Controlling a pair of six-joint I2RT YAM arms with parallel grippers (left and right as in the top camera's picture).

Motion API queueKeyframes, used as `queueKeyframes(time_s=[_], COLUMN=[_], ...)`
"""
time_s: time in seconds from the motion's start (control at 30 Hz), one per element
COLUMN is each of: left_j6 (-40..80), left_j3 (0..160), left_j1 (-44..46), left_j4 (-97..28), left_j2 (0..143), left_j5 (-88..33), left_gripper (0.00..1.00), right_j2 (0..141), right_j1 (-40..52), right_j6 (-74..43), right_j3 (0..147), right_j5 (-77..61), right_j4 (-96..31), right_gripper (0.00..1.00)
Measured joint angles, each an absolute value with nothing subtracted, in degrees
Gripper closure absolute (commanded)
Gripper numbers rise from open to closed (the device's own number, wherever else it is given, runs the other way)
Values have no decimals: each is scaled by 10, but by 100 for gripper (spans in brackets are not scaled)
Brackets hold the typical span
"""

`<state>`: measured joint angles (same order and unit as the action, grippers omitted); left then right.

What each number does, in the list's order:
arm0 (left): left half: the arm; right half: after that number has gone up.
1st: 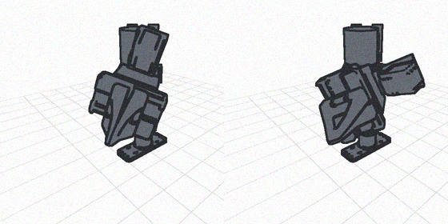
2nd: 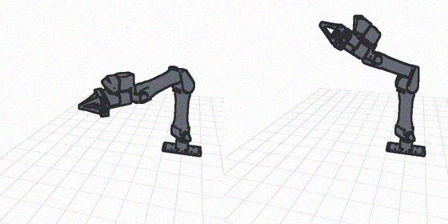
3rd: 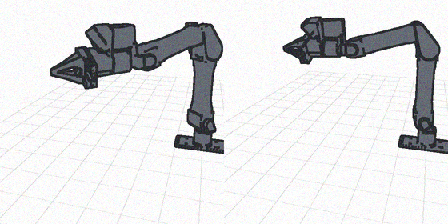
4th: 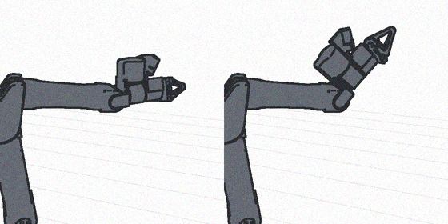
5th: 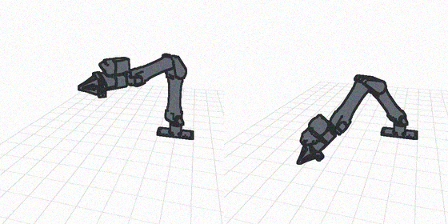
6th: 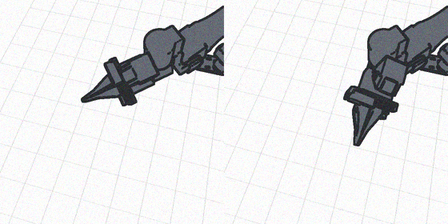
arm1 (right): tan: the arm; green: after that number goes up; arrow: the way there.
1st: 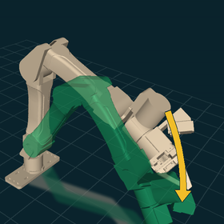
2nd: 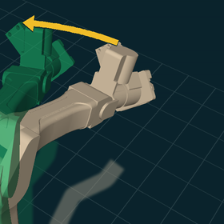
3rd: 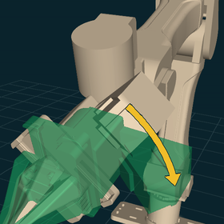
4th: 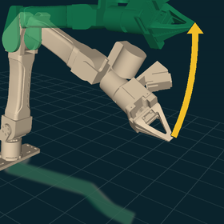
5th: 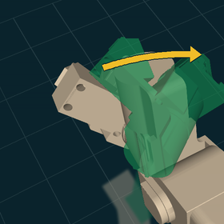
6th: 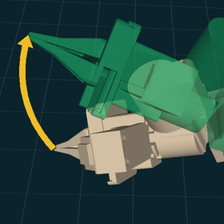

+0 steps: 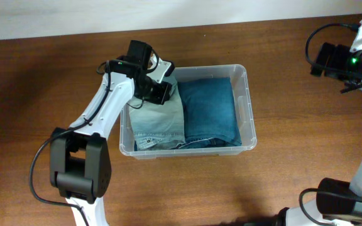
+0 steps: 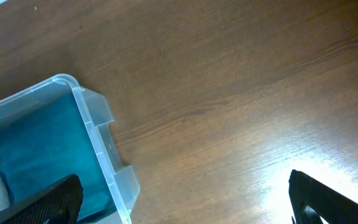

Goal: Pack container
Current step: 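Press the light jeans down into the container with the left gripper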

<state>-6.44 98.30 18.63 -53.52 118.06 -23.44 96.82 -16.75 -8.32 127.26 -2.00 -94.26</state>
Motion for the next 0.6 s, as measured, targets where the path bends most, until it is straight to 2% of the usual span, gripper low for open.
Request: queueKeyframes(time_s=[0.4, 0.47, 0.6], left_j6=[-53, -51, -47], left_j3=[1053, 1027, 875], left_j1=[218, 233, 237], left_j4=[-775, -776, -690], left_j2=[972, 978, 995], left_j5=[-216, -216, -213], left_gripper=[99, 100, 98], right_j2=[968, 968, 968], right_j1=[-168, -168, -168], right_j6=[-83, -82, -81], right_j3=[1272, 1272, 1272], right_j5=[-20, -20, -20], right_j4=[-938, -938, -938], right_gripper=[2, 2, 2])
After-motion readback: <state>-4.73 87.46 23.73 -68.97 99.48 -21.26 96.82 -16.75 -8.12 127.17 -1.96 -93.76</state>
